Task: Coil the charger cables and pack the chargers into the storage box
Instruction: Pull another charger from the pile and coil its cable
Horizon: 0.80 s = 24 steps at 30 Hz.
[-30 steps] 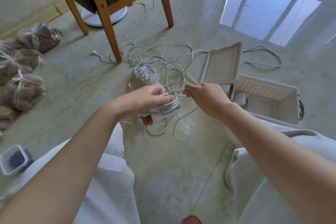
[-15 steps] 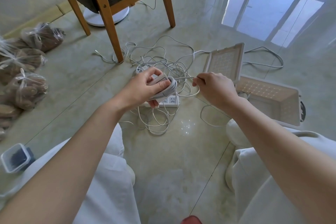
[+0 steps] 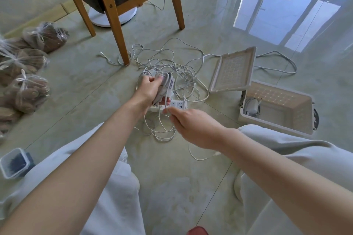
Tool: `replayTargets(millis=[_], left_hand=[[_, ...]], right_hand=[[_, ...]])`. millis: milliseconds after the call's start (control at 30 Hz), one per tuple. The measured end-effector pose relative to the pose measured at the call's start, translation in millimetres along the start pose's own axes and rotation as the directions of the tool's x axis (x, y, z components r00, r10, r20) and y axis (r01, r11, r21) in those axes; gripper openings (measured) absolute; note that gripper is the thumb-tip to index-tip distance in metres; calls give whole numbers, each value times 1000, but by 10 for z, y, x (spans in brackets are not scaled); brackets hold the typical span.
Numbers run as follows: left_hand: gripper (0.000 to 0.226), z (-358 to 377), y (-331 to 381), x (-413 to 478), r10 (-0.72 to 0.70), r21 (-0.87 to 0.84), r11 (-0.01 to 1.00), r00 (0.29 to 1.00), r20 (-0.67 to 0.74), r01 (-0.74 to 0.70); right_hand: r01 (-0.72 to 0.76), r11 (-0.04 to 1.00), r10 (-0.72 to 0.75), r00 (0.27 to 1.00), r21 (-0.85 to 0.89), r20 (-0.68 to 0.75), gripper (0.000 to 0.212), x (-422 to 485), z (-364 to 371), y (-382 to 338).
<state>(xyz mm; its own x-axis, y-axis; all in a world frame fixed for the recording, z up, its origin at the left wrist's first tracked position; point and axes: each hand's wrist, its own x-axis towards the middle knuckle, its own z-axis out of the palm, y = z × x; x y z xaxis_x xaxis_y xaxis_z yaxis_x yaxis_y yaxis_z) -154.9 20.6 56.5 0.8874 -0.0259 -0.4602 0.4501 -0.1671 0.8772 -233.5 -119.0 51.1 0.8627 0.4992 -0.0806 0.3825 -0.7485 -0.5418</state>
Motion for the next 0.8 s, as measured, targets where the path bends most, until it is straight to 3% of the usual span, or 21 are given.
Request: replayTargets(millis=[167,333,433,533,633,700,800], left_hand=[[40,82,80,-108,-83,-293,946,976,201,141],[42,86,149,-169,-11,-328,933,926,378,145],[44,88,177,-251,14,-152,985,835,550,83],[50,89,207,-328,-27,95,994,738,674,-50],[40,41,254,-359,-146,303,947,692,707,-110],[33,-38,256,-372,-231,473,867,711,664,-159],[38,-163,179,-355,-279,723,660,826,490,-205]], right_hand=[[-42,999,39,991,21,129,33,8,110,87],[-66,996,54,979,54,197,29,54,72,215],[-66,991,41,978,113,205,28,112,47,308],[-175,949,124,972,264,198,14,122,56,340],[-299,938,250,934,176,254,18,66,-7,382],[-284,959,273,938,21,214,23,74,-107,411],[-201,977,207,973,-67,103,26,136,-156,489]])
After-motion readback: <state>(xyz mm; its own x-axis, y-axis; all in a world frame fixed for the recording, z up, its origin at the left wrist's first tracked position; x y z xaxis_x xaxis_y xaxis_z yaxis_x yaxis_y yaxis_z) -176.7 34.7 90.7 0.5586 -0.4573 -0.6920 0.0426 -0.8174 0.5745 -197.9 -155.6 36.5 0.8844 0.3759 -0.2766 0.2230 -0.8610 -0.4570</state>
